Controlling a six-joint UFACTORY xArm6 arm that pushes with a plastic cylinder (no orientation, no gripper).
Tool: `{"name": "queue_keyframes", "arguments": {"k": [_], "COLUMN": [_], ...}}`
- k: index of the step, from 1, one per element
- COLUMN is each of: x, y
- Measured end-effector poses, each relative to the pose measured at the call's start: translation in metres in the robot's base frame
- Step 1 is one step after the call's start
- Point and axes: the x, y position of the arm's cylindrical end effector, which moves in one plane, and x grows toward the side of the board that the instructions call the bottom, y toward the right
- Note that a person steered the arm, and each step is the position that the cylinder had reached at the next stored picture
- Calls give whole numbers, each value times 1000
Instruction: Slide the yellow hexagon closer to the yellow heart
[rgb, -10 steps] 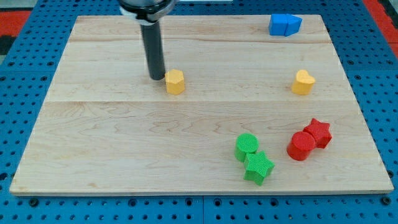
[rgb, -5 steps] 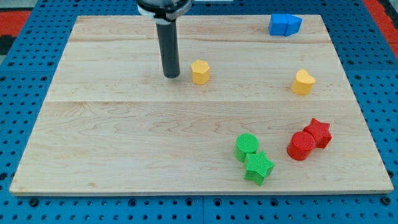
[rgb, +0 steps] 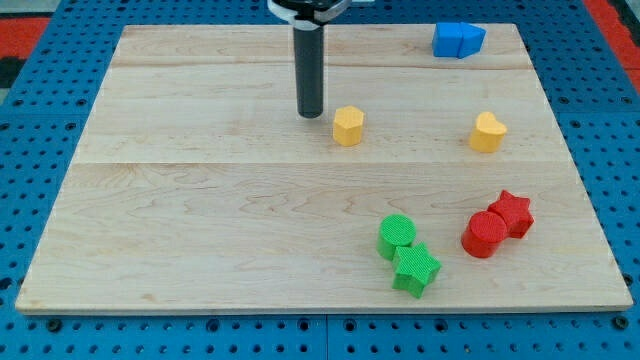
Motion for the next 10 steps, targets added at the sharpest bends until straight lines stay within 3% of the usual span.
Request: {"name": "queue_keyframes", "arguments": {"k": [3, 4, 7, 9, 10], "x": [17, 21, 61, 69, 68], "y": [69, 32, 78, 148, 154]}}
